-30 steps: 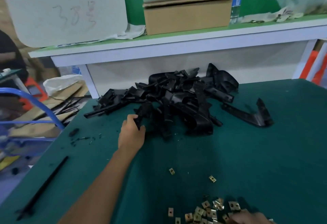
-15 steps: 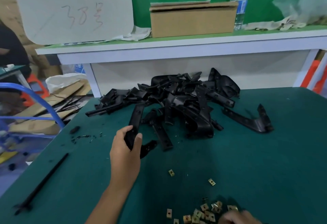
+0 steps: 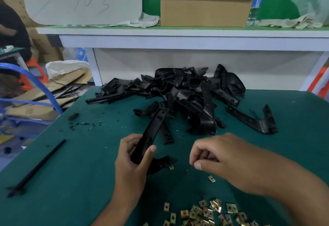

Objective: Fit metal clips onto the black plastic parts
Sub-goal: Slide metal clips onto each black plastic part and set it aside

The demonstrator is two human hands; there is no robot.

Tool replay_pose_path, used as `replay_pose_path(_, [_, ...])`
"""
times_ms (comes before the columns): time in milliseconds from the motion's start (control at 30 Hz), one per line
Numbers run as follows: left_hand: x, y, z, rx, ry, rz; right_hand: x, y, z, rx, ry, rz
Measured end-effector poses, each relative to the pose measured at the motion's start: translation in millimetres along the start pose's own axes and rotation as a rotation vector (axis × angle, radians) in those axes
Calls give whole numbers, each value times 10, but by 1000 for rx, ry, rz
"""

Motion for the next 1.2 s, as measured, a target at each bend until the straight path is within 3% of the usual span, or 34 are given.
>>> replay_pose_path(133, [-27, -24, -9, 27, 44, -12, -18, -139, 57, -61, -71, 40])
replay_pose_path(267, [2, -19, -108, 135, 174, 145, 7, -195, 96, -107, -89, 74])
replay_pose_path(500, [-252, 138, -438, 637, 757, 364, -51, -98, 368, -262, -129, 104])
replay_pose_path(633, [-670, 252, -460, 907, 1075, 395, -51, 14, 576, -323, -194, 140])
replay_pose_path(700, [-870, 272, -452, 963, 1134, 352, -11, 104, 668, -350, -251, 194])
replay_pose_path(800, [-921, 233, -503, 1019, 881, 247, 78, 224, 800, -402, -378, 286])
replay_pose_path(867, [-952, 124, -531, 975, 679, 181, 125, 280, 890, -461, -484, 344])
replay_pose_path(1000, [-1203, -202, -572, 741, 318, -26, 148, 360, 1015, -612, -602, 360])
replay_pose_path(1100, [-1360, -342, -547, 567, 180, -185, 161, 355, 997, -618, -674, 333])
replay_pose_path(1167, [-1396, -326, -519, 478, -70, -320, 167, 333, 975, -610, -651, 305])
replay_pose_path(1200, [-1327, -307, -523, 471, -81, -298, 145, 325, 969, -613, -638, 283])
Point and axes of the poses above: each hand's wrist, its own y-axis away from the middle knuckle, its own z-axis out of the back of the hand, x = y × z, the point moved 9 cm from there along -y, towards the middle knuckle, and after that the axes turned 2 degrees about x, right-handed, at the moved point
